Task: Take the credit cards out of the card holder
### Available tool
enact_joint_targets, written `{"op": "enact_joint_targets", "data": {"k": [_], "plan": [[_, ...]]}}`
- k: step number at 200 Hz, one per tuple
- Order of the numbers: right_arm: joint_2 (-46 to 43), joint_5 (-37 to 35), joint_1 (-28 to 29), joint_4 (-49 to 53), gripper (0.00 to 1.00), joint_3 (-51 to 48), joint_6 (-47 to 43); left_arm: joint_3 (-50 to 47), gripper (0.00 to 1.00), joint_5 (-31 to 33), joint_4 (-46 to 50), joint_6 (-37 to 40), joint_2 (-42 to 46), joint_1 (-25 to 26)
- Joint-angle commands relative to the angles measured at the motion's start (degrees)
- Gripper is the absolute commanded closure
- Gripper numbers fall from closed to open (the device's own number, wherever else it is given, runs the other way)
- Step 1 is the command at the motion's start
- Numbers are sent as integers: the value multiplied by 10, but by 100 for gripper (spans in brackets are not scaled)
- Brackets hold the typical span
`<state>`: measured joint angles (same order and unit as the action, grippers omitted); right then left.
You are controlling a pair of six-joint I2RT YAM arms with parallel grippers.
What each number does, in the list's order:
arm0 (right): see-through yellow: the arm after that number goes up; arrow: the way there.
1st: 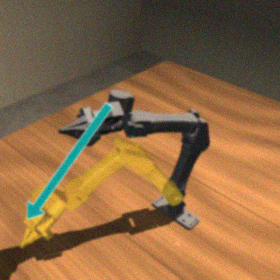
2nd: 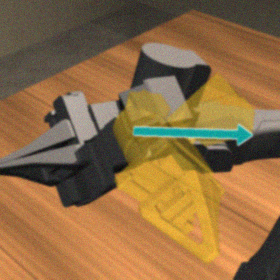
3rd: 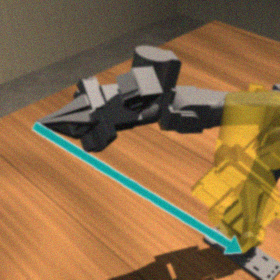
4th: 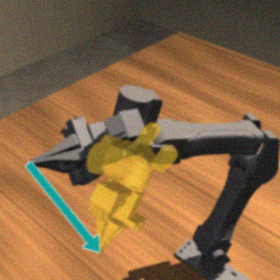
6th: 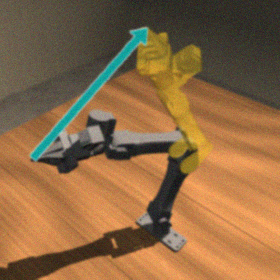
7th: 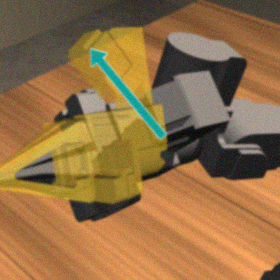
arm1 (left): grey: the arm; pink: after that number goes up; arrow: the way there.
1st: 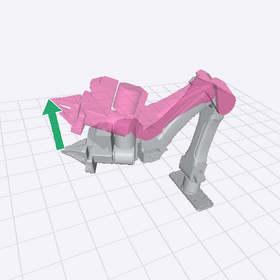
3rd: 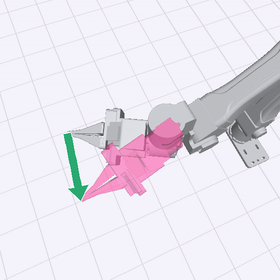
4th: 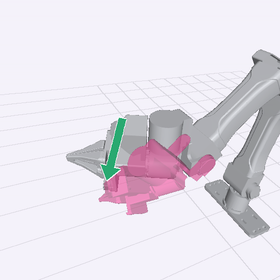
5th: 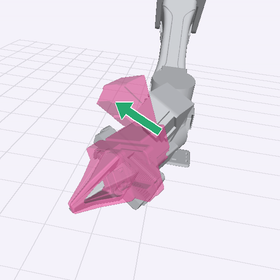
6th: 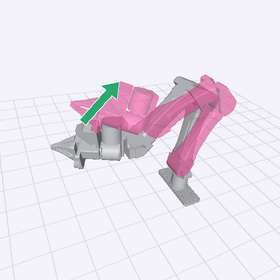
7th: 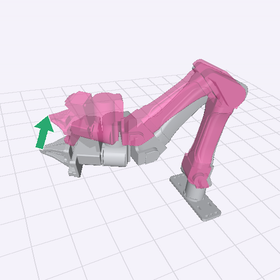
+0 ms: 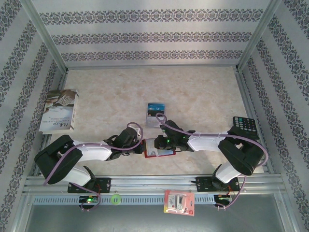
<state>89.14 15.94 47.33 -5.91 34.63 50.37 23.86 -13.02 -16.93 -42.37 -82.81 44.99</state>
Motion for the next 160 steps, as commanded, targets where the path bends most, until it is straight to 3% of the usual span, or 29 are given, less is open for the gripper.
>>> {"op": "enact_joint_targets", "data": {"k": [1,18,59,160], "plan": [[10,18,0,-26,91,-15,14,-4,100,9,29,11,-25,3],[-3,2,0,-27,100,-26,18,-6,100,10,31,11,-20,3],[-52,-49,2,-20,100,-55,29,-11,100,10,37,11,-7,-3],[-179,-158,20,139,100,-46,8,-5,100,1,59,25,15,-16]]}}
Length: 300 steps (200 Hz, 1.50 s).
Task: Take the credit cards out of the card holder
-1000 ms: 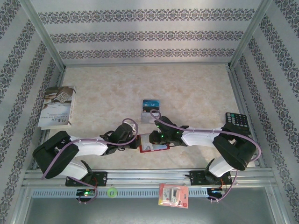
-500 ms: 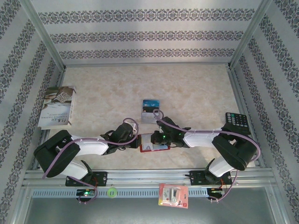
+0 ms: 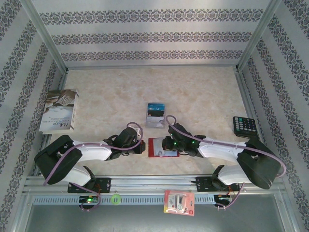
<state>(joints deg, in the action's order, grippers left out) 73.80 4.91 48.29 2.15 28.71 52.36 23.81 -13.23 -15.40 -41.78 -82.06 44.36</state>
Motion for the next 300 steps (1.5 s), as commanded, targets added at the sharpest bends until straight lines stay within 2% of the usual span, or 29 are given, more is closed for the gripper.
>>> {"op": "enact_joint_targets", "data": {"k": [1,27,60,83,151,180,206,300], "plan": [[-27,-48,11,59,100,14,-12,-4,100,3,43,19,7,-11],[-13,-49,23,65,100,26,-16,-4,100,-6,38,18,8,-15],[31,-49,45,5,100,22,10,7,100,-25,44,13,47,-13],[53,-50,56,-36,100,24,31,13,90,-18,36,5,79,8],[74,-56,70,-61,100,25,57,44,87,-27,-41,-18,-14,67],[69,-60,71,-60,100,21,59,44,83,-28,-48,-22,-25,72],[75,-59,71,-67,100,19,64,55,72,-26,-22,-14,-33,81],[51,-72,67,-56,100,8,64,44,73,8,60,0,-51,81]]}}
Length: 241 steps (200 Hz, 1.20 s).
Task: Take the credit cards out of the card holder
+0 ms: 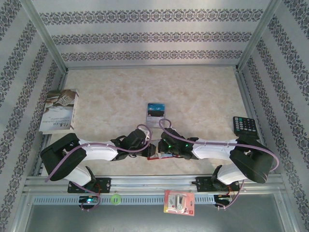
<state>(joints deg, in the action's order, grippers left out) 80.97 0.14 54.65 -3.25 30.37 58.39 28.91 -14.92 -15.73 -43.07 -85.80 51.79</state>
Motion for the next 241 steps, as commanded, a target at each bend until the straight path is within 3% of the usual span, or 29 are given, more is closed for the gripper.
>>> {"op": "enact_joint_targets", "data": {"k": [1,51,67,88,104,121,167,241], "plan": [[-20,-24,3,-2,100,-10,4,-7,73,25,63,13,-13,7],[-58,-14,-13,5,100,-27,-16,-16,73,31,56,12,-8,6],[-59,46,-31,-7,100,-18,-60,-19,73,29,48,12,7,6],[-27,142,-50,8,87,13,-110,-23,70,35,46,15,45,6],[-6,174,-50,17,84,28,-130,-19,71,45,63,20,61,6],[3,174,-50,9,84,24,-130,-14,75,56,84,27,59,6],[-2,168,-51,11,80,20,-136,-21,74,65,77,22,37,6],[6,137,-57,28,80,16,-116,-16,82,70,87,20,4,2]]}}
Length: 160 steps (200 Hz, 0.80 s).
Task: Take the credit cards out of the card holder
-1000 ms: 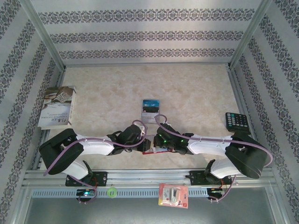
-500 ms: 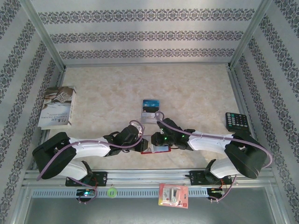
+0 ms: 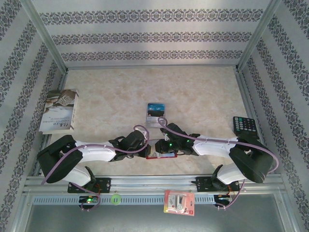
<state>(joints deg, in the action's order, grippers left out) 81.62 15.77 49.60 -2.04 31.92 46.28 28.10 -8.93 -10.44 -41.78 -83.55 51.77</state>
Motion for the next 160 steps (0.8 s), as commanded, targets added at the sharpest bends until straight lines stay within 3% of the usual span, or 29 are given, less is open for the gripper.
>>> {"op": "enact_joint_targets", "data": {"k": [1,63,160], "plan": [[-1,-20,-7,17,80,1,6,-8,83,10,34,7,-18,2],[-27,-18,-22,22,75,-8,15,-18,84,1,25,3,-20,-4],[15,1,-21,-5,79,-10,35,-23,86,-8,14,2,-20,-10]]}}
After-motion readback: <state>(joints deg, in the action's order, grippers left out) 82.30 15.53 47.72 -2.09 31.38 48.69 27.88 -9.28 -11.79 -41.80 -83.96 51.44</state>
